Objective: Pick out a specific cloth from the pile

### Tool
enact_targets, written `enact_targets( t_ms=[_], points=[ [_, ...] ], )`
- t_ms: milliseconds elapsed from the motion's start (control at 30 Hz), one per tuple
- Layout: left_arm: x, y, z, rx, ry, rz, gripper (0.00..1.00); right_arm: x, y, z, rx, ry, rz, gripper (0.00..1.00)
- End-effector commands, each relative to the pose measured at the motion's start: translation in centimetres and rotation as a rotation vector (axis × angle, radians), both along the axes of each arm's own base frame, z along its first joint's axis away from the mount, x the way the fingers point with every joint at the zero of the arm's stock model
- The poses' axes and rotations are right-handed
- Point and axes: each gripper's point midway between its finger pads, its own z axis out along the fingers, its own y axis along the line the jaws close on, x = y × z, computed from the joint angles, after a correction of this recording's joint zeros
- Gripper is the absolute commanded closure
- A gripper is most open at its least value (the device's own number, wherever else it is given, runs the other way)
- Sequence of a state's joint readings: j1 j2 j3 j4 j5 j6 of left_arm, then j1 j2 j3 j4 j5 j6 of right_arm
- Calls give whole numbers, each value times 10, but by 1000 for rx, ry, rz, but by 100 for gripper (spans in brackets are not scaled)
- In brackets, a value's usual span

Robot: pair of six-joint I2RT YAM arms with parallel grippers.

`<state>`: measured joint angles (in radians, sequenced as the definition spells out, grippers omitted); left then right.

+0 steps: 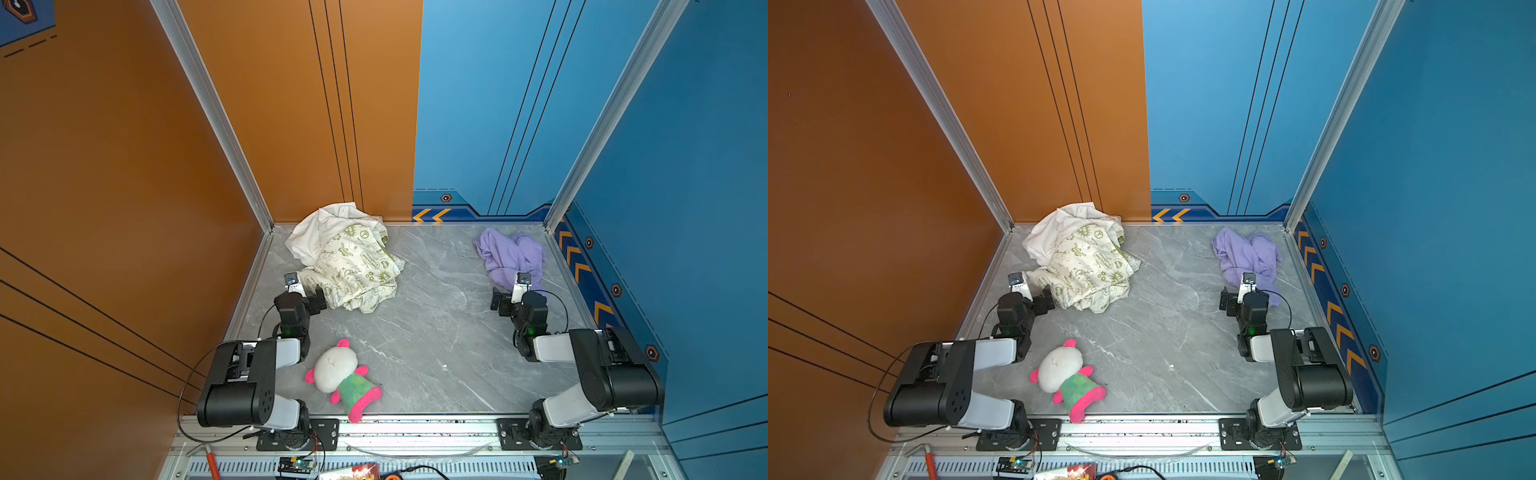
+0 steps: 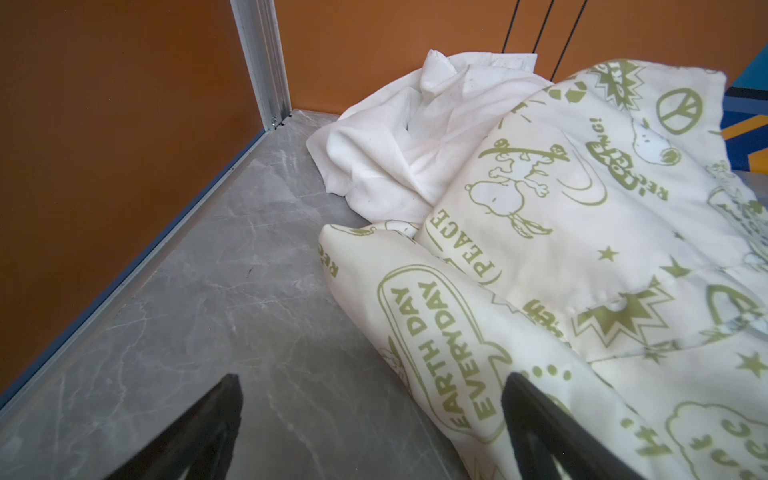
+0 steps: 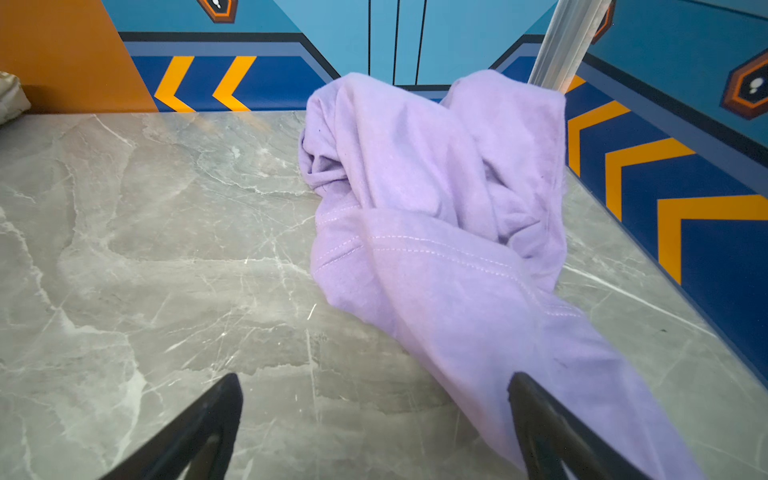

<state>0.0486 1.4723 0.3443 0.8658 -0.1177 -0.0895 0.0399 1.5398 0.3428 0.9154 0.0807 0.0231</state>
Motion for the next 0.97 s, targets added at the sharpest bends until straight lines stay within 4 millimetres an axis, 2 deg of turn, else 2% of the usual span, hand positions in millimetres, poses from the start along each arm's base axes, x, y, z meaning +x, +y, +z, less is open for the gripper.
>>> enact_targets(
  t_ms=[0, 67, 933],
  points=[
    [13, -27, -2, 31, -47, -152, 2, 6, 1, 8, 20, -34, 16, 0],
    [12, -25, -8, 23, 13, -140, 2, 6, 1, 8, 22, -33, 15, 0],
    [14, -26, -7, 44, -7, -132, 2, 9, -3, 8, 54, -23, 15, 0]
  ],
)
